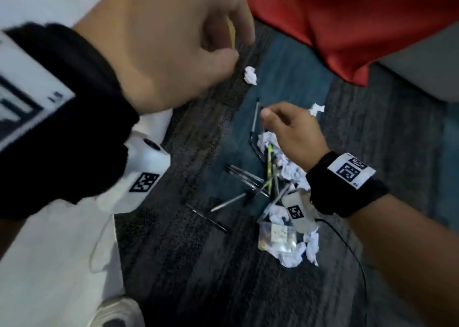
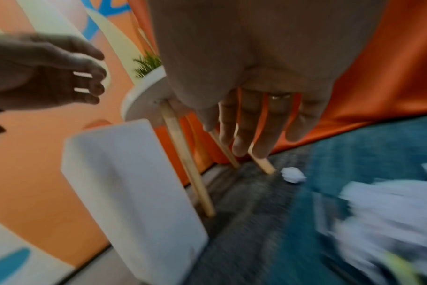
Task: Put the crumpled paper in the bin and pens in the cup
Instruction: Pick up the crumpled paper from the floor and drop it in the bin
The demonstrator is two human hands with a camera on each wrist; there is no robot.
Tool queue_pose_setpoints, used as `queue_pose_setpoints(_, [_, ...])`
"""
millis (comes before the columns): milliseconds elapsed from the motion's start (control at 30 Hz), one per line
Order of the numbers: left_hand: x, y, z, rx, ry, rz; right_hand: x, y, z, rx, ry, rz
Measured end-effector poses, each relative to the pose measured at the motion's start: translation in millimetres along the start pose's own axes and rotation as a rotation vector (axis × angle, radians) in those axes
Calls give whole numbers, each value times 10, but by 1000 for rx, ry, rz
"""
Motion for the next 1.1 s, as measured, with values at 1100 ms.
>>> queue_pose_setpoints(1100, [-3949,411,-1081,-224,-1117,117,-127,3017,-1545,-570,-82,-237])
Point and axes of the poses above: each hand's wrist, its own z-axis towards the middle knuckle, its own x-axis out of the back of the hand, y = z × x, the point moved 7 cm from there along z, towards the middle knuckle, and after that the axes turned 12 degrees about -x, right-handed, at the moved point
